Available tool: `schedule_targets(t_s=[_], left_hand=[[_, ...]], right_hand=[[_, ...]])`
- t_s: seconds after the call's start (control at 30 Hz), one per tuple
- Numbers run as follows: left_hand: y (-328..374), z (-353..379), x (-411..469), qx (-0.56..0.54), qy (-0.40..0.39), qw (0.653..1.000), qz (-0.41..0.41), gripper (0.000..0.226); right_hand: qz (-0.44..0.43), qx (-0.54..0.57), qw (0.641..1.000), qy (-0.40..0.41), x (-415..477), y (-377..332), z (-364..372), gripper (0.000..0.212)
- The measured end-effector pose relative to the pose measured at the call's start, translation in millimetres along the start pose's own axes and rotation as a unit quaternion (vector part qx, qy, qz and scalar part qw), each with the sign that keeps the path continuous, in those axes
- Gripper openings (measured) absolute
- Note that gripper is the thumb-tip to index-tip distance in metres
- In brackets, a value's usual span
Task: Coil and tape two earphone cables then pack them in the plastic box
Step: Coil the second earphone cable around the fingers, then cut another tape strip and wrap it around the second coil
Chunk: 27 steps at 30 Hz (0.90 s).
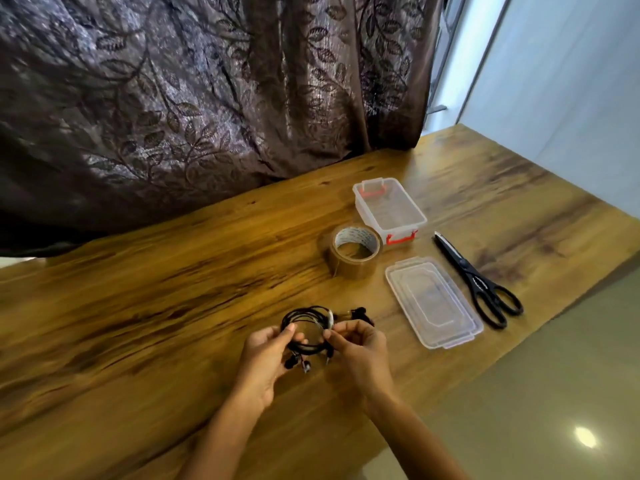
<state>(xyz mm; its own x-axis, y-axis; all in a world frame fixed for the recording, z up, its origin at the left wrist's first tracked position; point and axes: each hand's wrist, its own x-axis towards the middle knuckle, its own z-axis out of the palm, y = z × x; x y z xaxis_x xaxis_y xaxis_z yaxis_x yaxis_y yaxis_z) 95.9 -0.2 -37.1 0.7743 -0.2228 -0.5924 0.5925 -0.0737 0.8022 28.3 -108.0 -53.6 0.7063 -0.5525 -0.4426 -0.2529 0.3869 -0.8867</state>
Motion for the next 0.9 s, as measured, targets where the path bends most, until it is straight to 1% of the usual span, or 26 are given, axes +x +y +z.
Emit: schedule_targets(t_s=[0.1,0.17,0.23,0.27,0.3,0.33,0.43,0.53,0.63,0.8,0.9], left_hand=[[-5,-14,7,0.05,0.045,0.997,0.027,0.013],[-6,-23,9,0.105,0.074,0.99,0.063,0.004],[-8,-30,11,0.165,0.1,0.975,0.11,0.019],[-9,-33,11,0.195,0.109,0.966,0.127,0.021],[-11,-35,13,0.224,0.116,0.958,0.137,0.017],[-11,-37,13,0.249,0.126,0.949,0.143,0.013],[-11,-42,18,0.318,0.161,0.922,0.15,0.034],[-12,-45,25,0.368,0.164,0.9,0.165,0.034],[-13,-47,32,0.384,0.173,0.891,0.172,0.034],[-15,-47,31,0.396,0.18,0.881,0.185,0.034],[-15,-47,31,0.404,0.182,0.878,0.181,0.034]], right_hand=[[-0.012,-0.045,0.999,-0.001,-1,10,17,0.014],[-0.019,-0.096,0.995,0.001,-2,17,28,0.018],[-0.019,-0.127,0.992,0.006,-3,22,39,0.018],[-0.016,-0.136,0.99,0.011,-3,24,43,0.018],[-0.013,-0.147,0.989,0.019,-3,26,46,0.017],[-0.009,-0.16,0.987,0.026,-4,26,49,0.017],[-0.006,-0.192,0.981,0.034,-2,25,55,0.017],[-0.03,-0.227,0.973,0.042,0,23,57,0.018],[-0.057,-0.262,0.963,0.041,2,25,60,0.01],[-0.065,-0.281,0.957,0.012,4,22,57,0.014],[-0.072,-0.284,0.956,0.011,4,19,54,0.014]])
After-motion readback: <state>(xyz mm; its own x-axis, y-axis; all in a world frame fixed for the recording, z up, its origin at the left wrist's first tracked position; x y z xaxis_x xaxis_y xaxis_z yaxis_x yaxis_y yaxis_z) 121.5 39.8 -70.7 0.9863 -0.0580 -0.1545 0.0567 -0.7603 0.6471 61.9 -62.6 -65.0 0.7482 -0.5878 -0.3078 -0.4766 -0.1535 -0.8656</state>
